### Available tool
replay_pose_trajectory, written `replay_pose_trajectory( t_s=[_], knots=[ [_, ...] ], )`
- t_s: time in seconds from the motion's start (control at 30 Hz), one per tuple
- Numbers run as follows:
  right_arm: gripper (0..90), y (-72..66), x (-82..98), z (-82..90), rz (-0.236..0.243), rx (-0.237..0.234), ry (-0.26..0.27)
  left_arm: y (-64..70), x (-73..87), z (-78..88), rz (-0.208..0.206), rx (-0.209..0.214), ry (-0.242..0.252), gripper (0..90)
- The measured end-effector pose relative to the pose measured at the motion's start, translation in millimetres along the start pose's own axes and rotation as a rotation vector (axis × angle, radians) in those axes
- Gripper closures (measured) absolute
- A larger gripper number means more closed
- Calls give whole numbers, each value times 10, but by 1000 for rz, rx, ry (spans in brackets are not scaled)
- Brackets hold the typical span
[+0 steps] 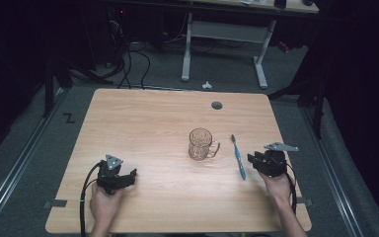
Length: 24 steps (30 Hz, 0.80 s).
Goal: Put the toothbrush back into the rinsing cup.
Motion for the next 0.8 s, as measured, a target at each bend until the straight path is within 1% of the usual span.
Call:
replay_pose_trajectory(
  t_s=[0.4,0.6,0.8],
  knots=[
    [635,-12,-118,-15,12,-15,-4,0,0,-1,0,1,1,243],
    [635,-11,-152,-15,20,-16,-9,1,0,0,-1,1,0,242],
    [634,3,-232,-18,27,-17,-14,1,0,-1,-1,1,1,242]
  ],
)
Point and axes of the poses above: each handheld gripper's, and its own axes: z roughly backward along the jaws, x roughly out of its underside, y roughly to its right, the point moved 2 cm from there along -z, roughly forward along the jaws, and after that the axes turned 12 degrees about z, right-handed, at the moved point
